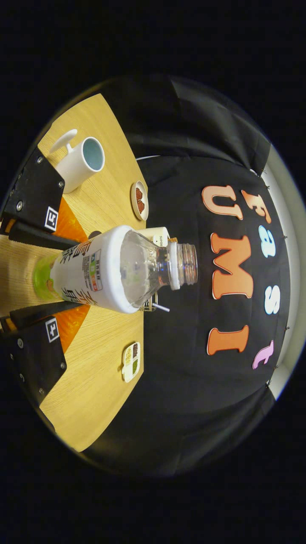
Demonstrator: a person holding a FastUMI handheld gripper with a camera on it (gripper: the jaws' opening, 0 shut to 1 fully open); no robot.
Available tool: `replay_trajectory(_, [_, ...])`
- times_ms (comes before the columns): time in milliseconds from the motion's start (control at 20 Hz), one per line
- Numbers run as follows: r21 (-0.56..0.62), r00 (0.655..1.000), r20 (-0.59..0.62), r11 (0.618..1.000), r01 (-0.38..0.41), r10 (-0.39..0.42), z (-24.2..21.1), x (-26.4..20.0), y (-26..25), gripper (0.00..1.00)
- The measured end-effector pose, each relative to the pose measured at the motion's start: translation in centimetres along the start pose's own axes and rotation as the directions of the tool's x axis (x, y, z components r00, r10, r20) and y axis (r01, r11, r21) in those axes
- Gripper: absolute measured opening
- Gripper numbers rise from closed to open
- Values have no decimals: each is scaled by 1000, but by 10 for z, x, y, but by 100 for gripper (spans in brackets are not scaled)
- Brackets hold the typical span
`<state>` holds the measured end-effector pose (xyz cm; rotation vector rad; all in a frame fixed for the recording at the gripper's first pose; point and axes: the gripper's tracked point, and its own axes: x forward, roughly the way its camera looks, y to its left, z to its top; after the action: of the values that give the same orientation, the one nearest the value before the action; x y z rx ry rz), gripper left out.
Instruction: Take the bottle from table, then pour the juice into the cup, finally place the bottle on the coaster
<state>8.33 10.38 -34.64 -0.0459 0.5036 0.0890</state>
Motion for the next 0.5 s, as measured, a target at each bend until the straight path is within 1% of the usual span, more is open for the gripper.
replay_trajectory(250, [-153,1000,21,988,-4,7,6,4,22,60])
replay_trajectory(400, [-213,999,17,977,-23,27,6,4,35,57])
replay_trajectory(500, [-287,1000,27,958,-1,9,8,5,37,57])
